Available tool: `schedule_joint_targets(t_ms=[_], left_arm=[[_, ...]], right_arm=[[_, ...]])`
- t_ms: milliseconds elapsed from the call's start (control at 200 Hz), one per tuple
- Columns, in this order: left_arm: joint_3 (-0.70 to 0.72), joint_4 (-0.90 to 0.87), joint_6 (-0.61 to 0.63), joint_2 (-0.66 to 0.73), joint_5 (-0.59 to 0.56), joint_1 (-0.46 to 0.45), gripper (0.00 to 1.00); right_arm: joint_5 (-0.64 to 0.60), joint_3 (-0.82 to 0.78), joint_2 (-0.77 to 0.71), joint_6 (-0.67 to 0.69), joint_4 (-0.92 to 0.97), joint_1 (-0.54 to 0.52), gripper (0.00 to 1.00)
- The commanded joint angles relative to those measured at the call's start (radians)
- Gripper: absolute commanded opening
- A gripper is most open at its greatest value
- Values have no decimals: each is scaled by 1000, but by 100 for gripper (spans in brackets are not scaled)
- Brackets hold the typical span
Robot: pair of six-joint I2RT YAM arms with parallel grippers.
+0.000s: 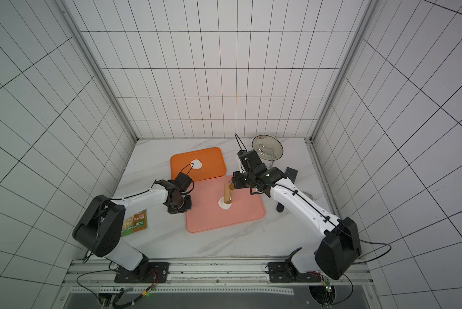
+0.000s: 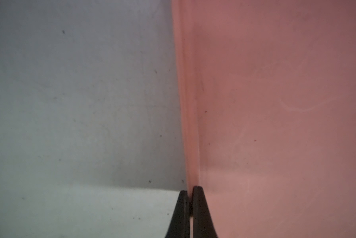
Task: Roll out the dumpling wrappers from the dough
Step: Flatten out the dough on the work surface.
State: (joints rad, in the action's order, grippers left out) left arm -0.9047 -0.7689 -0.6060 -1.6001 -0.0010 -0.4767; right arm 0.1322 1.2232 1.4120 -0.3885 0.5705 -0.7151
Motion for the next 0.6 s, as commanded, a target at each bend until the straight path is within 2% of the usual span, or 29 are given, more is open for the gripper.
schedule_joint_targets(t_ms=[0, 275, 595], left_arm=[[21, -2, 2, 5, -11, -8, 0], [21, -1, 5, 5, -10, -10, 0], [19, -7, 7, 7, -14, -10, 0]], right_arm=[[27, -62, 36, -18, -88, -10, 0], [-20, -226, 82, -16, -110, -14, 0], [-52, -292, 124, -19, -126, -30, 0]])
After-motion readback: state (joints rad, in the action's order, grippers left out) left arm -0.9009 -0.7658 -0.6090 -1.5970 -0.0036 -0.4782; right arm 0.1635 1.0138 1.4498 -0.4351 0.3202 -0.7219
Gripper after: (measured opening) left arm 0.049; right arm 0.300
